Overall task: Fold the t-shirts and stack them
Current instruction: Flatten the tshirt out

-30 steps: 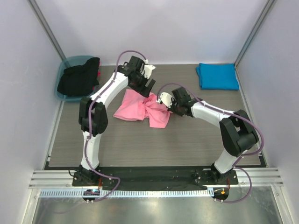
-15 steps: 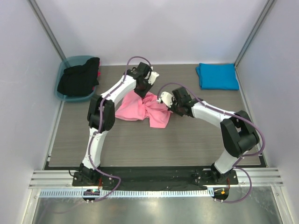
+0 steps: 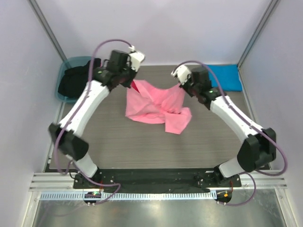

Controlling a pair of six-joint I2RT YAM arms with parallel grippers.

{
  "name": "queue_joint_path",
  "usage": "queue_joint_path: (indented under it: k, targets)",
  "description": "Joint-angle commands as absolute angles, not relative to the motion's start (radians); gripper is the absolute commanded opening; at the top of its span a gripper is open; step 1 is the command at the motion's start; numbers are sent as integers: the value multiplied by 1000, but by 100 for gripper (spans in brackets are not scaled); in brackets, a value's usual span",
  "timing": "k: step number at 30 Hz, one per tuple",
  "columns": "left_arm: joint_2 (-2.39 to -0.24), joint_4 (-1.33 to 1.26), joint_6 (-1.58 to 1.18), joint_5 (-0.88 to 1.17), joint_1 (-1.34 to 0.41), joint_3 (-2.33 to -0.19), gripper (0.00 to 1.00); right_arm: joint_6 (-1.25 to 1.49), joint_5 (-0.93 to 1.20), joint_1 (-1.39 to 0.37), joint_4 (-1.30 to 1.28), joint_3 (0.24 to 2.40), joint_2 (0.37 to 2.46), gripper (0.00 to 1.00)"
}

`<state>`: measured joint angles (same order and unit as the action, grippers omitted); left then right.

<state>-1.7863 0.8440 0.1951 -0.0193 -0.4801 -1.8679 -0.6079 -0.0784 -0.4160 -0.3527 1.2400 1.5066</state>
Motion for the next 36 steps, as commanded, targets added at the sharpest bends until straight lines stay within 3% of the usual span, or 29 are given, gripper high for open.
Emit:
queue_joint_path:
  k: [1, 10, 15, 20, 25, 27, 28, 30, 34, 36]
  targets:
    - [-1571, 841, 216, -54, -459, -1757, 0, -534, -26, -384, -385, 1334, 1384, 1]
    - [-1215, 942, 229, -20, -433, -1480, 0, -485, 110, -383, -561, 1342, 1175, 1]
    - [-1192, 920, 232, -35, -420, -1402, 0, -477, 46, -382, -558, 1321, 1138, 1]
    - [-1331, 787, 248, -55, -381, -1355, 0, -476, 61, -338, -462, 1282, 1250, 1]
    - [-1570, 683, 227, -43, -290, -1440, 0, -480, 52, -319, -385, 1427, 1648, 1]
    - [-1715, 664, 195, -66, -266, -1500, 6, -450, 26, -308, -419, 1544, 1789, 2]
    - [-1764, 666, 186, -75, -250, -1582, 19, -430, 17, -304, -466, 1674, 1919, 11]
    - [-1857, 684, 167, -100, -242, -1658, 31, -378, 26, -272, -524, 1799, 1998, 21]
    - [-1855, 672, 153, -113, -242, -1703, 57, -365, 83, -213, -555, 1798, 1947, 41]
    - [-1833, 678, 144, -115, -242, -1683, 60, -350, 159, -154, -603, 1766, 1898, 41]
